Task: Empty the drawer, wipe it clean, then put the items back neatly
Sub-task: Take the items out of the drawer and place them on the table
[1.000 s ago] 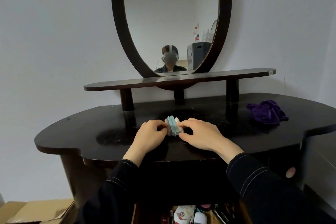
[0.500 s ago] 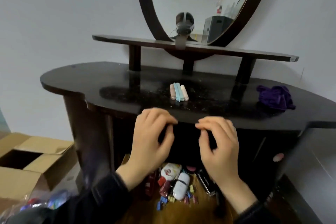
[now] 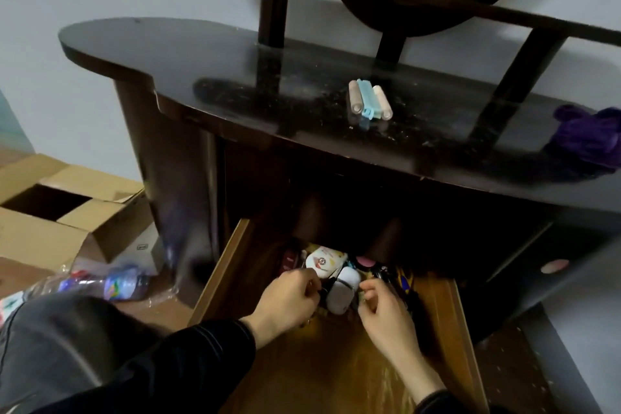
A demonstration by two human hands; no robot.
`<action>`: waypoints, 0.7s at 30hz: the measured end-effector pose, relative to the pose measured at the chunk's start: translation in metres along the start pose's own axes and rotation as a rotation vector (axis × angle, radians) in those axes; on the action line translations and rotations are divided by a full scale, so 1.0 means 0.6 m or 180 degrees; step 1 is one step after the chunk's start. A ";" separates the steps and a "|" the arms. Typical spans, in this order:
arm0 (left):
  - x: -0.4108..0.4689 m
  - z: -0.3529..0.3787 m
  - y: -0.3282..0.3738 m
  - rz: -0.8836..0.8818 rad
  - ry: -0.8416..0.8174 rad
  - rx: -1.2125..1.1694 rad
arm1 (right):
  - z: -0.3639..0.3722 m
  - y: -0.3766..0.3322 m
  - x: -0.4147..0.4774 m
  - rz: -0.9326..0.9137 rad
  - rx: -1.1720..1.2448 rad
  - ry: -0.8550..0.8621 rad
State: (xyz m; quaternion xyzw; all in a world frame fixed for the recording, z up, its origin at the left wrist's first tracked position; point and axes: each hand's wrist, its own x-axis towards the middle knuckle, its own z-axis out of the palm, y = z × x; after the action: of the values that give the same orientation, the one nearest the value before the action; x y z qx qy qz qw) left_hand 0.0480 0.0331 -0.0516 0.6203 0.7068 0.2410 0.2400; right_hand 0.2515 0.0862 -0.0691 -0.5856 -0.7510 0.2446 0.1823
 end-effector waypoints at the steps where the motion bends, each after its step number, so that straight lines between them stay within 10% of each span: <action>1: 0.002 0.002 -0.002 -0.0016 0.0082 0.0032 | 0.008 0.001 0.007 0.0063 -0.0109 0.0004; 21: -0.002 0.008 -0.012 0.0042 -0.0024 0.0314 | 0.051 -0.024 0.040 -0.0210 -0.1235 -0.0617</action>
State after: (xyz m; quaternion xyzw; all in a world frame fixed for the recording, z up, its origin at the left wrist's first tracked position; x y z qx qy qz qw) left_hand 0.0460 0.0313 -0.0597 0.6369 0.7129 0.2051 0.2102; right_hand 0.2171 0.1020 -0.0860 -0.5586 -0.8168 0.1445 0.0011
